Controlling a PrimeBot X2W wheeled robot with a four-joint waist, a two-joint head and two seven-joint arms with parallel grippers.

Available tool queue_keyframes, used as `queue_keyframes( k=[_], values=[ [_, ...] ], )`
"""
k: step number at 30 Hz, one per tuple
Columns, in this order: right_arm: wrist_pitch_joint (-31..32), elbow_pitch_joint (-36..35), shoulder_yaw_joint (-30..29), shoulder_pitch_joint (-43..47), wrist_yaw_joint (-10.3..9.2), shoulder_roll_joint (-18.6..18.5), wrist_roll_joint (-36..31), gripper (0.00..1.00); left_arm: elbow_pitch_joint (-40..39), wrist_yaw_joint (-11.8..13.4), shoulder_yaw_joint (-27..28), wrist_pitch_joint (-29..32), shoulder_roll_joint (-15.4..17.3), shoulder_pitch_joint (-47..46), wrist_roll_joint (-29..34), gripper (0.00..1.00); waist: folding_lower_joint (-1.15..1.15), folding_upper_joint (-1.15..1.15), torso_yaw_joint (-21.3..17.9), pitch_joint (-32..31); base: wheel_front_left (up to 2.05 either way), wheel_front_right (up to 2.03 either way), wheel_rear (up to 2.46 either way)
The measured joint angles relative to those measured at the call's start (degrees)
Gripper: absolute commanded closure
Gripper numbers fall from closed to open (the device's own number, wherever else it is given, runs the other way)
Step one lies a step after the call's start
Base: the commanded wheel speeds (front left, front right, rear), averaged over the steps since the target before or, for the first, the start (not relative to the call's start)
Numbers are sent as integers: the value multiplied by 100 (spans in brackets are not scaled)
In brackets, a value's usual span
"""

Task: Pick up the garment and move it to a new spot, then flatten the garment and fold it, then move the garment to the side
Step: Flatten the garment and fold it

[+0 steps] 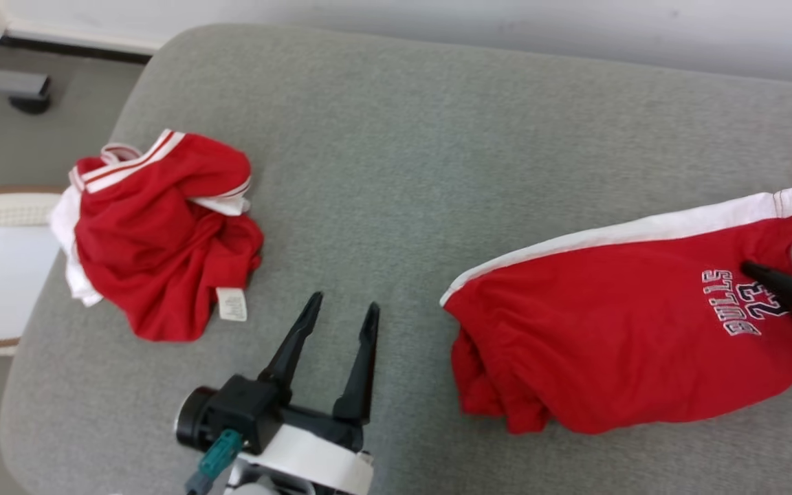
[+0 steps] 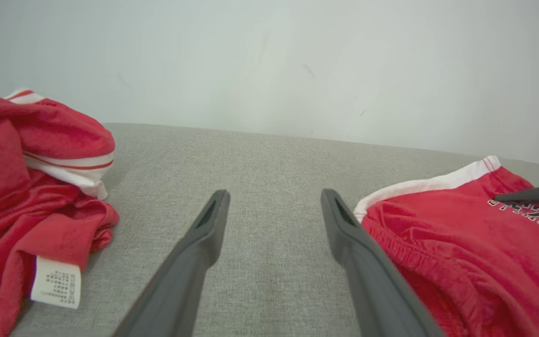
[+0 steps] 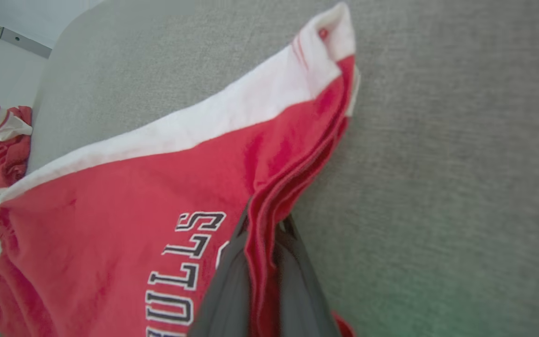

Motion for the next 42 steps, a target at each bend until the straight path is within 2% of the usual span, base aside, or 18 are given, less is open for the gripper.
queue_keyframes(
  k=[14, 21, 26, 33, 42],
  values=[
    [-1058, -43, -203, 885, 0, -550, 367, 100, 203, -619, 882, -4, -201, 886, 558, 0, 0, 0, -761, -547, 0, 0, 0],
    [-1474, 261, -235, 917, 0, -703, 344, 100, 348, -875, 1039, -4, -344, 969, 784, 0, 0, 0, -842, -643, 0, 0, 0],
    [-1521, 81, -154, 727, 0, -680, 235, 100, 434, -970, 1112, -4, -436, 1040, 882, 0, 0, 0, -839, -718, 0, 0, 0],
    [-1298, -238, 235, 488, 0, -199, 45, 100, 532, -1060, 1139, -4, -534, 1107, 932, 0, 0, 0, -791, -837, 0, 0, 0],
    [-1225, 62, 742, 115, 0, 1129, -327, 100, 620, -1105, 1154, -4, -594, 1150, 931, 0, 0, 0, -641, -937, 0, 0, 0]
  ],
)
